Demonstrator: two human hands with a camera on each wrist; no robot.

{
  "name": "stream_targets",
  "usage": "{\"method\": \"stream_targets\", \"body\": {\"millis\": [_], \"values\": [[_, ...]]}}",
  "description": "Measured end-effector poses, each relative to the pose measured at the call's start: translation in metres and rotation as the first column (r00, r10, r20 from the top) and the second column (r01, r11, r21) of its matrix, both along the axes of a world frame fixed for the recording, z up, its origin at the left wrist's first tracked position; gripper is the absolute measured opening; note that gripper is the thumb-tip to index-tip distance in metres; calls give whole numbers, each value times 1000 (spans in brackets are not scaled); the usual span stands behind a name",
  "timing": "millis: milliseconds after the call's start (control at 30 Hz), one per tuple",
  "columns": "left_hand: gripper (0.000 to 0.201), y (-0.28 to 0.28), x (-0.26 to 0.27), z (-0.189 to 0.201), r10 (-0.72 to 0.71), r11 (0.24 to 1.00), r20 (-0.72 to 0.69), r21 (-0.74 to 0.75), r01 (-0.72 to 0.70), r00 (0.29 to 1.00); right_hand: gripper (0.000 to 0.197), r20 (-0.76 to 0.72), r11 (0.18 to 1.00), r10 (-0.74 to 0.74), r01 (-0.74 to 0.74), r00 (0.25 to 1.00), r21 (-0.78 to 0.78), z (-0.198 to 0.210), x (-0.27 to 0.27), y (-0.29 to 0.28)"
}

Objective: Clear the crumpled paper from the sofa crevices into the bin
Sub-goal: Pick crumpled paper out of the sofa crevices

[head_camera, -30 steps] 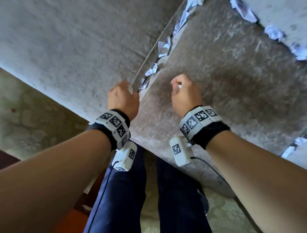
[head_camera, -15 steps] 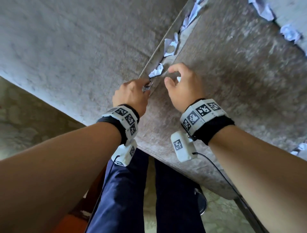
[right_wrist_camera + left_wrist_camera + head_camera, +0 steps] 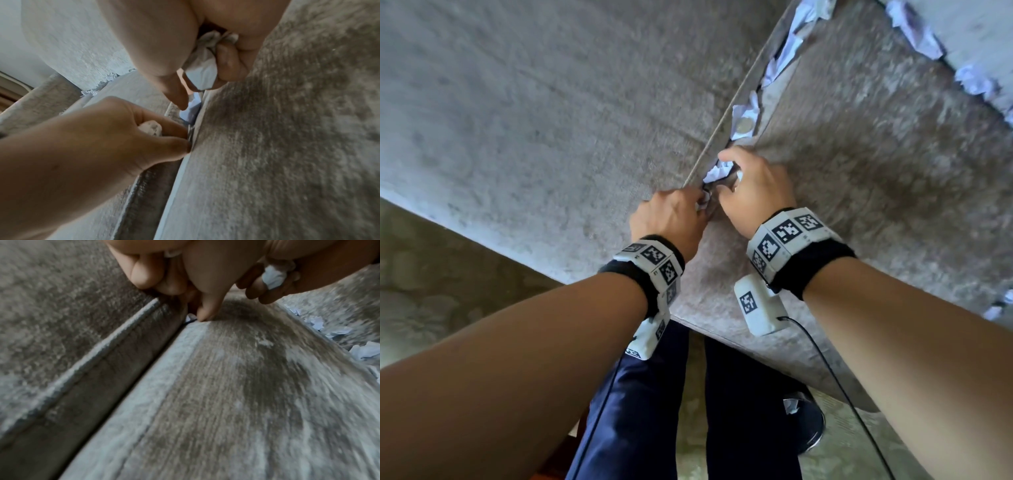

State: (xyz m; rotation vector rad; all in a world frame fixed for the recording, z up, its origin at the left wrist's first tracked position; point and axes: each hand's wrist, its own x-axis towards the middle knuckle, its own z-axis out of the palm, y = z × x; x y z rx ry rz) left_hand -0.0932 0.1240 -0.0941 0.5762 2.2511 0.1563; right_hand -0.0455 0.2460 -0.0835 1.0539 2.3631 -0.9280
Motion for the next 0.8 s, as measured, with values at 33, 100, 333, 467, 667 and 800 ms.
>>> {"method": "stream_targets", "body": {"millis": [33, 100, 333, 467, 667, 800], "values": [[39, 0, 0, -1, 6, 1000, 5, 0, -6, 1000, 42, 20, 1000, -6, 6, 1000, -5, -2, 1, -2], [46, 2, 0, -2, 27, 1000, 11, 7, -27, 1000, 44, 38, 1000, -14, 14, 999, -5, -5, 2, -4], [33, 4, 2, -8, 81, 996, 8, 33, -81, 997, 46, 50, 1000, -24, 24, 998, 6, -13, 8, -8], [35, 5, 5, -9, 98, 994, 1, 53, -98, 995, 47, 52, 999, -31, 31, 998, 13, -14, 8, -7], [32, 9, 5, -13, 101, 994, -28, 52, -99, 995, 18, 38, 999, -34, 33, 999, 22, -15, 4, -5], [28, 11, 7, -12, 140, 988, -44, 70, -137, 989, 8, 38, 998, -66, 65, 997, 24, -19, 6, -3]]}}
